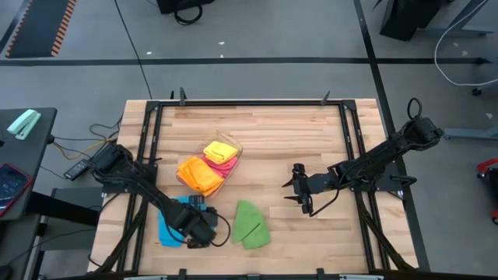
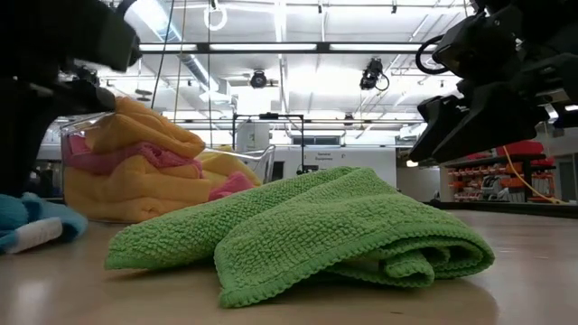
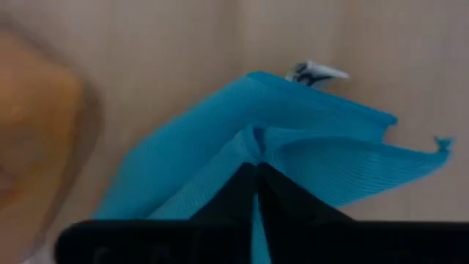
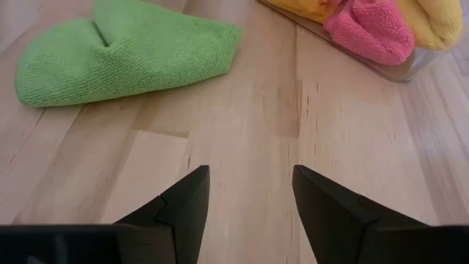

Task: Fold microfiber towels
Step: Fold the blue microfiber towel

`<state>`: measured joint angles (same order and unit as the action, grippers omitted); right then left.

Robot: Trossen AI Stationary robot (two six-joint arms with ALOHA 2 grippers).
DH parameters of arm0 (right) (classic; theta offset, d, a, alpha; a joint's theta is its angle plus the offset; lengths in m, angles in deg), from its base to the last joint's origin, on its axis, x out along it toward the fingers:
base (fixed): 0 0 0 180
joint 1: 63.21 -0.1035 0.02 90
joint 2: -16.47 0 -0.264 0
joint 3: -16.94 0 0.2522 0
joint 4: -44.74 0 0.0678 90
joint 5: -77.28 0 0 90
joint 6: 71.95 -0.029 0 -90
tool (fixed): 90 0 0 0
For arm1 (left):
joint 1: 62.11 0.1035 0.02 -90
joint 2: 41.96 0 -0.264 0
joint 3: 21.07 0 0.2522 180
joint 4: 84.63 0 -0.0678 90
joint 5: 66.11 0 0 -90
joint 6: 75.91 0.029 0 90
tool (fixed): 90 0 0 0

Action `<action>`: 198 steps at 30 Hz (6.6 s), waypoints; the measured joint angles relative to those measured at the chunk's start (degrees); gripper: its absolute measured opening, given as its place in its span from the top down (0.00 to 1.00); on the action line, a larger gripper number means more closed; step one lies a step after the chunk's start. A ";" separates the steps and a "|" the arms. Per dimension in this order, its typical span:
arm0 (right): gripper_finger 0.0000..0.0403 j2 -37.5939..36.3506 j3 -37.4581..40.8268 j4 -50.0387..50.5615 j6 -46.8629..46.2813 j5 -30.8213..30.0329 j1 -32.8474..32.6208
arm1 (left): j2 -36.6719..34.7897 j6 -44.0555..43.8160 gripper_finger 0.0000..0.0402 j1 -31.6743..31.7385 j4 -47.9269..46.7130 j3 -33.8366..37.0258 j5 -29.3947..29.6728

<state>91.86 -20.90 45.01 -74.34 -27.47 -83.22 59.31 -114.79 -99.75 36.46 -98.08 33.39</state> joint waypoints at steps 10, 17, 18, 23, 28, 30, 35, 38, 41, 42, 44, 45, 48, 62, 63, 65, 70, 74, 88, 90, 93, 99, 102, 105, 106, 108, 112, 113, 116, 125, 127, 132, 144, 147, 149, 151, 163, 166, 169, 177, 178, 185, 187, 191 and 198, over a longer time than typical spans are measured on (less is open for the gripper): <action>0.49 -0.02 -0.02 0.00 0.00 0.00 0.00 | 0.11 3.65 0.98 1.23 0.61 -11.12 -2.60; 0.49 -0.02 -0.02 0.00 0.00 0.00 0.00 | 0.09 15.93 0.99 2.91 -2.01 -22.33 7.19; 0.49 -0.01 -0.02 0.00 0.00 0.00 0.00 | 0.09 17.24 0.98 3.18 -3.02 -23.76 9.00; 0.49 -0.02 -0.02 0.00 0.02 0.00 0.00 | 0.09 25.34 0.99 4.64 -5.49 -29.49 16.80; 0.49 0.00 -0.02 0.00 0.02 0.00 0.00 | 0.09 34.75 0.98 7.22 -3.54 -32.57 30.32; 0.49 -0.01 -0.02 0.00 0.10 -0.43 0.00 | 0.09 41.03 0.99 8.50 -1.28 -33.19 36.47; 0.49 -0.01 -0.02 0.20 0.77 -6.56 0.00 | 0.00 56.96 0.98 15.79 8.09 -33.55 39.65; 0.49 -0.61 -0.02 2.60 1.30 -11.03 0.00 | 0.00 62.85 0.98 22.95 12.53 -33.57 37.43; 0.49 -2.58 -0.51 7.49 0.34 -15.18 0.00 | 0.01 66.07 0.99 30.03 16.34 -34.03 30.69; 0.49 -3.42 -0.71 9.17 -0.17 -16.47 0.00 | 0.03 65.85 0.99 32.10 16.42 -35.00 27.50; 0.49 -5.35 -0.91 11.95 -0.65 -18.58 0.00 | -0.04 64.07 0.98 35.66 16.78 -36.65 20.06; 0.49 -6.53 -0.91 13.27 -0.64 -19.22 0.00 | -0.13 63.39 0.98 37.16 16.82 -37.07 16.72; 0.49 -10.10 -0.93 16.33 -0.01 -21.03 0.00 | 0.04 63.34 0.98 39.79 15.97 -38.03 13.49; 0.49 -13.48 -0.96 17.34 -2.10 -21.62 -1.15 | 1.59 51.83 0.99 36.44 11.29 -35.02 1.74; 0.49 -13.15 -0.93 17.27 -2.06 -21.62 -1.16 | 1.87 51.44 0.98 35.99 11.34 -34.46 1.84; 0.49 -11.87 -0.96 14.83 -1.42 -21.63 -1.16 | 2.61 50.65 0.97 35.22 10.79 -33.69 2.64; 0.49 -8.81 -0.93 8.99 2.68 -21.31 -1.18 | 4.79 49.76 0.97 34.22 10.86 -33.51 4.22; 0.49 -7.56 -0.93 4.34 5.60 -21.22 -2.25 | 5.33 49.80 0.99 34.74 10.69 -33.59 4.32; 0.49 -1.99 -0.93 -7.86 11.30 -25.75 -1.90 | 5.57 48.08 0.97 35.64 11.63 -33.61 4.37; 0.49 -0.91 -0.93 -9.56 11.62 -26.18 -1.04 | 5.57 48.06 0.95 35.64 11.58 -33.61 4.37; 0.49 0.00 -0.93 -10.54 11.62 -26.21 0.67 | 5.57 48.04 0.96 35.66 11.65 -33.61 4.40; 0.63 0.27 -0.93 -10.08 11.47 -23.45 4.25 | 5.57 48.04 0.97 35.55 11.67 -33.61 4.37; 0.78 0.27 -0.93 -10.07 11.47 -19.97 5.34 | 5.57 48.04 0.95 35.53 12.11 -33.61 4.37; 0.91 0.27 -0.93 -9.87 11.61 -18.08 5.97 | 5.57 48.09 0.97 35.55 12.24 -33.61 4.38; 0.94 0.27 -0.93 -9.73 11.61 -17.73 6.03 | 5.57 48.10 0.98 35.55 12.24 -33.61 4.38; 0.98 0.27 -0.93 -9.38 12.18 -17.55 6.01 | 5.57 48.10 0.99 35.55 12.26 -33.61 4.37; 0.99 0.04 -0.91 -9.07 13.71 -17.84 6.00 | 5.57 48.43 0.96 35.53 12.26 -33.61 3.23; 0.99 -0.12 -0.91 -8.99 13.89 -17.84 5.99 | 5.57 48.43 0.95 35.53 12.25 -33.61 3.12; 0.99 -0.92 -0.89 -7.81 14.40 -18.44 5.68 | 5.57 48.39 0.93 35.44 11.95 -33.61 2.53; 0.99 -6.56 -8.19 10.38 13.89 -23.37 1.51 | 5.55 46.93 0.87 32.95 9.14 -33.64 1.21; 0.99 -6.91 -11.54 16.22 13.01 -23.66 1.40 | 5.55 45.96 0.84 32.17 8.85 -33.64 1.25; 0.99 -6.69 -22.54 33.35 9.23 -24.13 1.13 | 5.55 43.10 0.76 30.24 6.35 -33.65 3.76; 1.00 -1.80 -50.35 60.83 0.33 -22.46 -5.89 | 5.53 40.61 0.79 26.40 1.67 -33.66 10.89; 1.00 0.31 -54.73 63.32 -0.86 -21.42 -6.96 | 5.53 40.56 0.81 26.28 2.15 -33.66 10.86; 1.00 1.95 -58.25 65.98 -2.03 -21.42 -7.20 | 5.53 40.58 0.83 26.29 2.36 -33.66 10.87; 1.00 4.04 -62.57 71.80 -3.99 -21.45 -7.19 | 5.34 40.58 0.83 26.07 2.88 -33.66 10.93; 1.00 12.96 -92.48 90.31 -5.48 -28.35 -7.15 | 3.06 50.55 0.84 18.72 5.83 -33.70 11.35; 1.00 13.10 -97.04 89.72 -3.63 -34.55 -7.02 | 3.25 51.20 0.84 17.27 7.48 -33.64 13.90; 1.00 12.63 -98.68 89.45 -4.32 -43.46 -6.32 | 3.32 50.01 0.82 16.75 8.55 -33.66 17.69; 1.00 13.98 -98.72 89.77 -6.28 -46.25 -5.46 | 4.94 45.51 0.71 19.93 10.71 -33.70 23.62; 1.00 14.08 -98.72 89.78 -6.31 -46.25 -5.44 | 5.84 45.48 0.68 20.27 10.95 -33.70 23.69; 1.00 14.08 -98.72 90.08 -7.19 -46.27 -5.22 | 12.69 42.33 0.48 22.28 10.53 -33.61 24.17; 1.00 14.08 -98.72 90.11 -7.23 -46.08 -5.55 | 13.87 39.94 0.44 23.27 10.64 -33.61 24.44; 1.00 14.08 -98.72 90.17 -7.01 -42.05 -5.79 | 14.36 36.26 0.42 25.83 10.60 -33.61 24.86; 1.00 14.05 -98.46 100.64 8.36 -39.21 -5.19 | 13.16 39.81 0.48 26.48 8.13 -33.63 24.93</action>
<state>105.91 -119.36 145.64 -65.98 -66.67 -88.41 72.47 -74.98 -73.27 44.59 -131.70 58.31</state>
